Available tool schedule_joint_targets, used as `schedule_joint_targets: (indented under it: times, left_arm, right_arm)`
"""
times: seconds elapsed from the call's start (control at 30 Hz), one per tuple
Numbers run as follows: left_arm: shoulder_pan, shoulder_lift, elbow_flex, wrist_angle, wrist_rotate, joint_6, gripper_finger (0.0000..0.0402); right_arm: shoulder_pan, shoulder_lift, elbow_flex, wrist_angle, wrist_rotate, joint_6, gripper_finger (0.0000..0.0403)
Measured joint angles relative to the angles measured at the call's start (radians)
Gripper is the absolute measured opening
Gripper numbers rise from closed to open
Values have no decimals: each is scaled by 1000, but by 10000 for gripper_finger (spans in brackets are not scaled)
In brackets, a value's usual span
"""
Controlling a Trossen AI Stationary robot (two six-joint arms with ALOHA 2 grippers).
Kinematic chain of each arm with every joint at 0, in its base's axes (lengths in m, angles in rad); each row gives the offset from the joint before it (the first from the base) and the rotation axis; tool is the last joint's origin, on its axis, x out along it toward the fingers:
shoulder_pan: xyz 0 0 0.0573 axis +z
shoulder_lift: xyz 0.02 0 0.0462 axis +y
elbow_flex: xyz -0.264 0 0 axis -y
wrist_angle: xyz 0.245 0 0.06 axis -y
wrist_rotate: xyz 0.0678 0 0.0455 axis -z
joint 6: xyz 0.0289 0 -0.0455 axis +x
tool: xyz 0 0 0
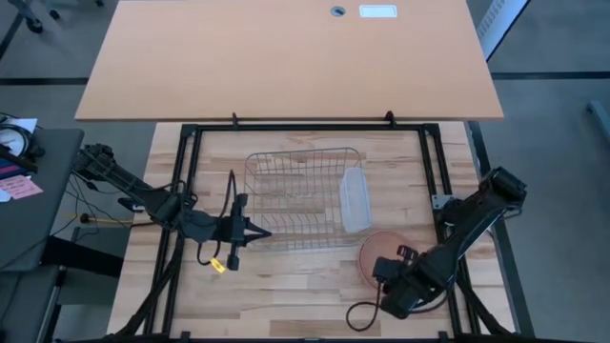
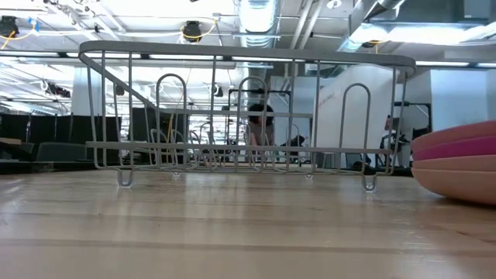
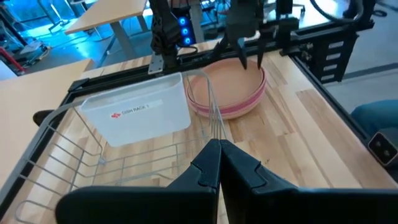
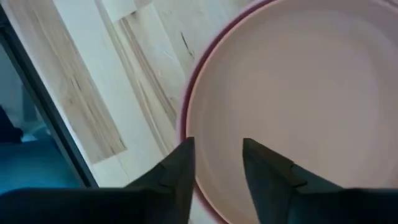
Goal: Sort dishes
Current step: Put the brown plate in the dish rack
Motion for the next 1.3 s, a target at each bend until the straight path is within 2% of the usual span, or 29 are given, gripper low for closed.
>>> schedule_joint_targets:
  times: [0.2,0.3,0.47,0.87,1.3]
  left_arm:
    - [0,0,0,1,0,-25,0]
    - [0,0,0,0,0,-31,0]
    - [0,0,0,1,0,-44,0]
    - [0,0,0,2,9,-54,0]
    - [0,0,0,2,10,-65,0]
  right_arm:
    - [6,2,-74,158,-9,4,206]
    - [8,3,-82,161,-9,12,231]
    - [11,12,-82,143,-10,6,240]
    - [9,71,-82,228,-100,-3,214]
    - [-12,73,-82,300,-139,-84,132]
